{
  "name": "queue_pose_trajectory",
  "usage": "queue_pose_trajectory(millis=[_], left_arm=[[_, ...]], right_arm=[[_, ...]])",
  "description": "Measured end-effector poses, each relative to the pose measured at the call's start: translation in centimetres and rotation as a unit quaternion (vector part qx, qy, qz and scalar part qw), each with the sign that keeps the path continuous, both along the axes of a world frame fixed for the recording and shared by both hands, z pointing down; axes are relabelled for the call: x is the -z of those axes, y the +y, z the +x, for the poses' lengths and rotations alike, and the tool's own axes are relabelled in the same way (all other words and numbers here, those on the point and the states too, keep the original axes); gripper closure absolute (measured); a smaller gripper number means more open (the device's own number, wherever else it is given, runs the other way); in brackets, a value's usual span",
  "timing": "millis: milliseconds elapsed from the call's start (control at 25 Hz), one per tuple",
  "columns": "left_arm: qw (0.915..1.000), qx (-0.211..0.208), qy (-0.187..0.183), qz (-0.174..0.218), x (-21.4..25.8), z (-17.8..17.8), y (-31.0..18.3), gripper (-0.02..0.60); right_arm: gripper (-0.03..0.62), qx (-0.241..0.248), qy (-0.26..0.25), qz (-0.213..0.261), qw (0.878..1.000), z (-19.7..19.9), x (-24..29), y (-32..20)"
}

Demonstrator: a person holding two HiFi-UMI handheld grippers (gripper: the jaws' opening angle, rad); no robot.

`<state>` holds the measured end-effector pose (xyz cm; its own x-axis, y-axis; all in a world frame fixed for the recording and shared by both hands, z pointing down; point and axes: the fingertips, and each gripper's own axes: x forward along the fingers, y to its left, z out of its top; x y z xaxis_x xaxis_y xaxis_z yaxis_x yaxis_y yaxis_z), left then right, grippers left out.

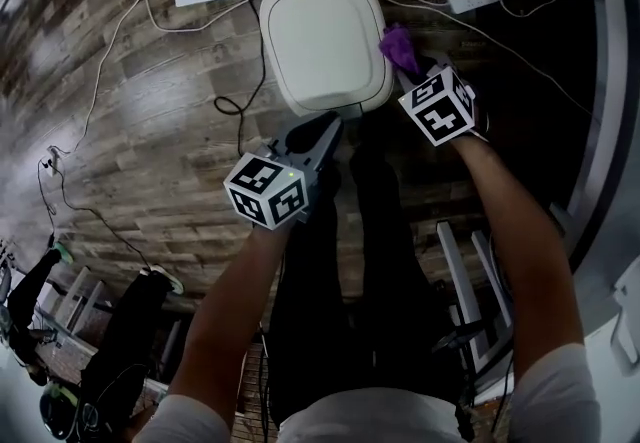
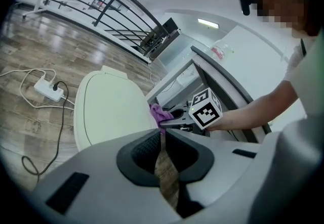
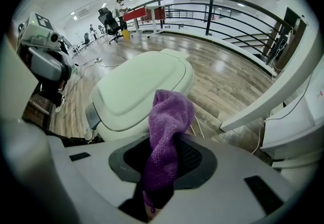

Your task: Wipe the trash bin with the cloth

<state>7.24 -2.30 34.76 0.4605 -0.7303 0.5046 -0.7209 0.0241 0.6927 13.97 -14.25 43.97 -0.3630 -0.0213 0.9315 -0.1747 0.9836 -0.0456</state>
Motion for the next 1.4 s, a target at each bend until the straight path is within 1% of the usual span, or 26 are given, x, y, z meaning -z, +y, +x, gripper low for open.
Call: queue_pose_trajectory(millis=[160, 320, 600, 880, 1000, 1240, 1320, 1400], left_arm=[[0.9997, -0.024, 0.002, -0.008, -0.3, 0.6, 2.3, 0.552], [0.9988, -0.047, 0.0, -0.016, -0.7, 0.4, 4.2, 0.552], [0.998, -0.061, -0.004, -0.014, -0.4, -0.2, 6.3, 0.552], [0.9983, -0.057, 0.001, -0.01, -0.2, 0.0, 7.5, 0.552], [0.9984, -0.057, 0.004, -0.007, -0.1, 0.1, 7.8, 0.552], [0.9981, -0.061, 0.007, -0.004, 0.0, 0.0, 8.1, 0.552], [0.9978, -0.065, 0.009, -0.005, 0.1, 0.3, 8.4, 0.552], [0.9979, -0.065, 0.008, -0.003, 0.1, 0.2, 8.1, 0.552]], right_arm=[[0.487, -0.038, 0.005, 0.004, 0.999, 1.3, -0.2, 1.5], [0.487, -0.072, 0.006, 0.01, 0.997, 1.8, 0.0, 3.1], [0.487, -0.109, 0.022, 0.011, 0.994, 3.3, -0.4, 5.9], [0.487, -0.103, 0.033, 0.013, 0.994, 3.8, -0.3, 8.0], [0.487, -0.109, 0.036, 0.013, 0.993, 4.1, -0.3, 8.4], [0.487, -0.102, 0.055, 0.014, 0.993, 4.8, -0.5, 9.0], [0.487, -0.09, 0.064, 0.012, 0.994, 5.1, -0.3, 9.8], [0.487, -0.056, 0.07, 0.011, 0.996, 4.9, -0.1, 10.6]])
